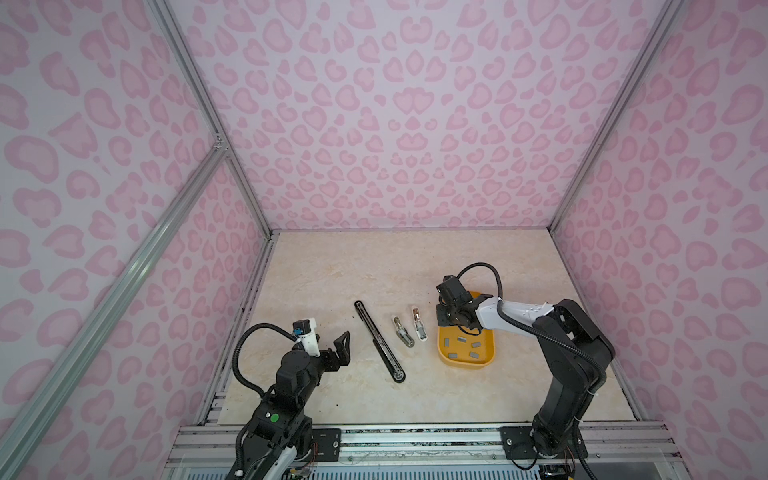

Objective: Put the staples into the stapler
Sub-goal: 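Pinch a grey staple strip in the yellow tray with the right gripper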

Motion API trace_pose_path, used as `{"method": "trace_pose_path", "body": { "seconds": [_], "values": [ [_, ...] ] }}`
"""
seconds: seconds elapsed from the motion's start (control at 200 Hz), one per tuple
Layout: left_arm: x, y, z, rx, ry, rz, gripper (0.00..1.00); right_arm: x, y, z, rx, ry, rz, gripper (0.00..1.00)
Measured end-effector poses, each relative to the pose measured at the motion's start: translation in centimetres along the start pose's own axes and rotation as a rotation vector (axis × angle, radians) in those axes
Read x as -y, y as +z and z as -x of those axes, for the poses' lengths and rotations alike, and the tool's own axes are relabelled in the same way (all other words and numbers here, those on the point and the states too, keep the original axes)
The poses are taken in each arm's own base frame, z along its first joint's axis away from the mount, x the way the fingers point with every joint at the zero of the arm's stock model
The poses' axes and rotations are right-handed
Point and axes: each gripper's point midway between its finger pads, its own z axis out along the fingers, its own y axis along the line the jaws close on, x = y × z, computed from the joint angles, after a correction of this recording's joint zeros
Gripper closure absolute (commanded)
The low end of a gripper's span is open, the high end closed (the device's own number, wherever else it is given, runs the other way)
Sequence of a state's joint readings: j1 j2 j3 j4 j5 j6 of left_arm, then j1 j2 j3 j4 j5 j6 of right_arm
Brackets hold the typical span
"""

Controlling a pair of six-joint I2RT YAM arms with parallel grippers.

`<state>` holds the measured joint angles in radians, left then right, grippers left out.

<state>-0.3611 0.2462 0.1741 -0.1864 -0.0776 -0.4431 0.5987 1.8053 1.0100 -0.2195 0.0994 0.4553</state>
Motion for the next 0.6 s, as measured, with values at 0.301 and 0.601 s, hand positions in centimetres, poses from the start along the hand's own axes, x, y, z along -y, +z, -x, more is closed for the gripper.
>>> {"method": "trace_pose_path", "body": {
  "seconds": [0.301,0.601],
  "values": [
    [0.0,0.0,0.0,-0.002,0.002,0.001,0.01,0.7,-1.2,-0.7,-0.001,-0.015,-0.026,0.72],
    [0.1,0.0,0.1,0.003,0.002,-0.005,0.01,0.7,-1.3,-1.0,-0.006,-0.018,-0.025,0.72]
  ]
}}
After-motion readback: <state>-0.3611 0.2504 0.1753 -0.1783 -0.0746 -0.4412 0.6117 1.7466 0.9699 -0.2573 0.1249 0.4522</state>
